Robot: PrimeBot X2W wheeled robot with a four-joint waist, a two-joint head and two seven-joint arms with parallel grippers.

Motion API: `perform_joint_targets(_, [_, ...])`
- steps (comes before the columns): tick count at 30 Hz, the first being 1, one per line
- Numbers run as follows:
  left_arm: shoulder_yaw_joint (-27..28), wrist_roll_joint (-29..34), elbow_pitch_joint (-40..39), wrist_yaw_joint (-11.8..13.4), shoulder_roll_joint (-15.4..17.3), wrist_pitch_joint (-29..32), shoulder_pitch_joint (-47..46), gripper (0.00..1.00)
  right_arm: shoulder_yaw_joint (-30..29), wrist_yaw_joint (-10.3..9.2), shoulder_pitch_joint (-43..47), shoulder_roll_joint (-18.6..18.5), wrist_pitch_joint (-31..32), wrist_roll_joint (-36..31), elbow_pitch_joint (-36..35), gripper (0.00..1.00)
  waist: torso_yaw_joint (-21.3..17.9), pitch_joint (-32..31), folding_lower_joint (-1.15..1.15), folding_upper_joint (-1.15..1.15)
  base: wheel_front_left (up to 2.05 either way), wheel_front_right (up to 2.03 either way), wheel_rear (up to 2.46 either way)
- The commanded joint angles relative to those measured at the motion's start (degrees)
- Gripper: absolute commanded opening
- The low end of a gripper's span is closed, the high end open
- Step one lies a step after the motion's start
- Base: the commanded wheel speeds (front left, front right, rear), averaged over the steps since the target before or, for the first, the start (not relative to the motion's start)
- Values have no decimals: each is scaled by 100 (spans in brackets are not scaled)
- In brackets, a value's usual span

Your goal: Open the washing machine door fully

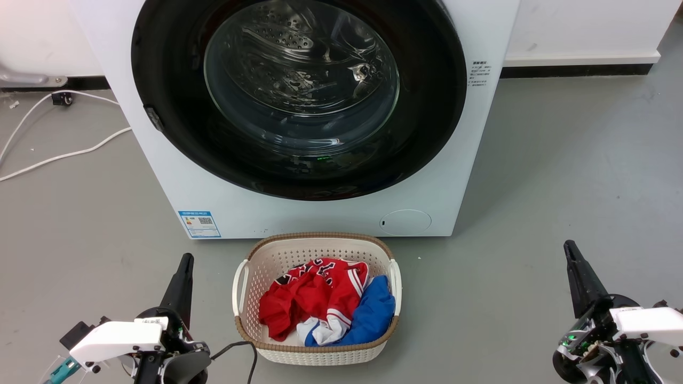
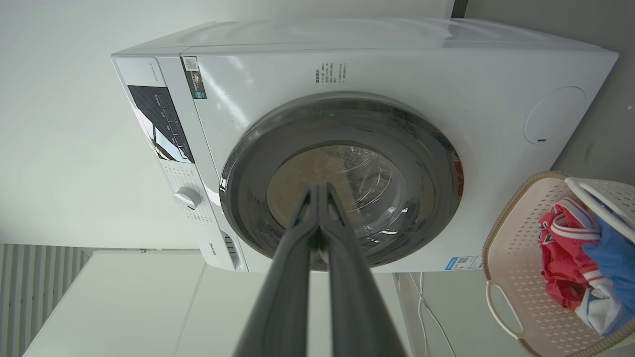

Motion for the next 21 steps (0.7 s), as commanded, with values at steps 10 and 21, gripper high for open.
perform_joint_targets(10, [16,1,-1,-20,-13,13,-36,0,-18,1,-61,22,17,-40,7,0,0,0,0,0,0,0,0])
perform_joint_targets(21, [15,1,-2,-20,-12,14,-36,0,-29,0,-63,30,30,-55,8,0,0,0,0,0,0,0,0])
